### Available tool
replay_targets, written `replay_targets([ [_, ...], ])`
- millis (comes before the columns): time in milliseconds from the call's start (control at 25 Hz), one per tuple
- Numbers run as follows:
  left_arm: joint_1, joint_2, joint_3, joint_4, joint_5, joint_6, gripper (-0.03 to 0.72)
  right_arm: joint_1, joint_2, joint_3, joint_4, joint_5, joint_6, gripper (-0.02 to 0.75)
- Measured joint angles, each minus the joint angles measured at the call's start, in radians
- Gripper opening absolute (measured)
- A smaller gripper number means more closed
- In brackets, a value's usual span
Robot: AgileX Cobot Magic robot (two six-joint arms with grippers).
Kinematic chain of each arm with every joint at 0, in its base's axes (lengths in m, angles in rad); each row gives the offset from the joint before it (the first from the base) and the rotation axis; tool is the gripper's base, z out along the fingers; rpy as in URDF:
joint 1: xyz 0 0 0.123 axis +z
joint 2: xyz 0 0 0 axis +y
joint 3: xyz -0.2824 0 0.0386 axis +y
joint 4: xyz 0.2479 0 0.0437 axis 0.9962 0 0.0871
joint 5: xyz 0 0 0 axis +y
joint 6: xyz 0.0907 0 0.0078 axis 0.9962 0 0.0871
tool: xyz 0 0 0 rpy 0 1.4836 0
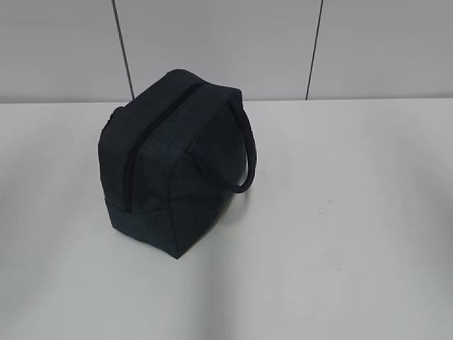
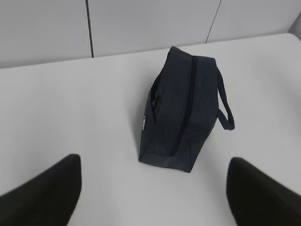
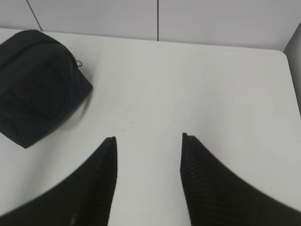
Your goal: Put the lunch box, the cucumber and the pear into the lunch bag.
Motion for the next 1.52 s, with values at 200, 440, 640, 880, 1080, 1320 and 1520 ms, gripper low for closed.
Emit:
replay_targets([
  [200, 0.0, -0.217, 0.185, -0.003, -0.067, 0.0, 0.556, 0.0, -0.193, 0.239, -0.004, -0.037, 0.002, 0.356],
  [440, 0.0, -0.429, 0.425, 0.018, -0.075, 0.0, 0.543, 0.0, -0.393, 0.455, -0.006, -0.056, 0.0, 0.356],
  [640, 0.0, -0.597, 0.569, 0.033, -0.066, 0.0, 0.54, 0.0, -0.614, 0.6, -0.038, -0.058, -0.009, 0.356],
  [880, 0.0, -0.701, 0.613, 0.073, -0.061, 0.0, 0.54, 0.007, -0.735, 0.689, -0.102, -0.029, -0.01, 0.355],
  [1080, 0.0, -0.705, 0.62, 0.075, -0.057, 0.0, 0.54, 0.01, -0.735, 0.737, -0.083, -0.033, -0.01, 0.355],
  [1320, 0.0, -0.705, 0.633, 0.073, -0.047, 0.0, 0.54, 0.01, -0.735, 0.817, -0.068, -0.072, -0.01, 0.355],
  [1520, 0.0, -0.705, 0.639, 0.065, -0.036, 0.011, 0.54, 0.01, -0.735, 0.835, -0.063, -0.1, -0.007, 0.355],
])
